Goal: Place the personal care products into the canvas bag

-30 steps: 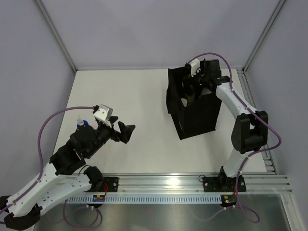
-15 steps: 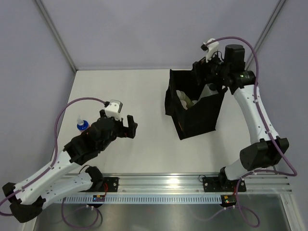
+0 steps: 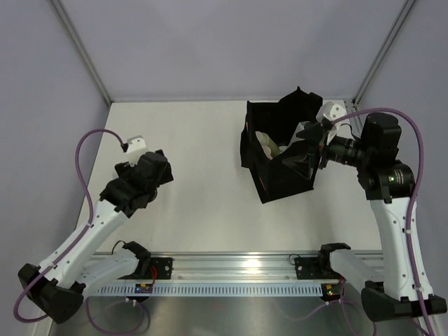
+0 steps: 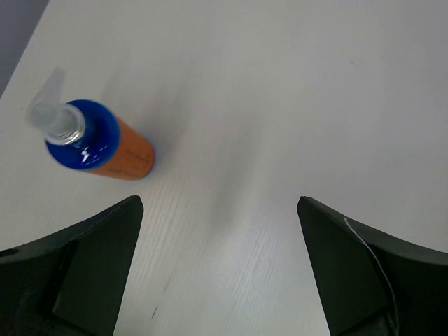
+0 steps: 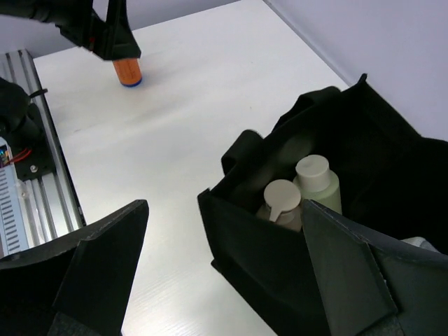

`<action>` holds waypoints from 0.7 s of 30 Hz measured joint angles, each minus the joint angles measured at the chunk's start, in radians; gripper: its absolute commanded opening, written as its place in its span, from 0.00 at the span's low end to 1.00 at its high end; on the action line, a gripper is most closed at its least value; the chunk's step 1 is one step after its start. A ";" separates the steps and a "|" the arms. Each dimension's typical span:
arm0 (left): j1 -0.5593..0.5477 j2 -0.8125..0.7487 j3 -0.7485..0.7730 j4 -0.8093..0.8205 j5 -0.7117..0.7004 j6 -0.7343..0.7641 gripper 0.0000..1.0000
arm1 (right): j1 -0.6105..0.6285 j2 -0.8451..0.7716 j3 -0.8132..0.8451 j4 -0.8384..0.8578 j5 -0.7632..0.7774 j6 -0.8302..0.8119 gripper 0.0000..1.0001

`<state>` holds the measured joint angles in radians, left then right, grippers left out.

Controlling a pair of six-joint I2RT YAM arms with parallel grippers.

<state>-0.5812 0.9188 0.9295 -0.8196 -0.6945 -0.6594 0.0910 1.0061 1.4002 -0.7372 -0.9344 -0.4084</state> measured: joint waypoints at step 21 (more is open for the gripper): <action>0.387 0.241 -0.003 -0.127 -0.087 -0.266 0.97 | -0.264 -0.166 -0.290 0.117 -0.160 0.006 1.00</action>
<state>-0.1940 1.1595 0.9268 -0.9463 -0.7815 -0.9257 -0.1730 0.8406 1.1099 -0.6205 -1.0946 -0.4019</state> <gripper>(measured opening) 0.973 0.993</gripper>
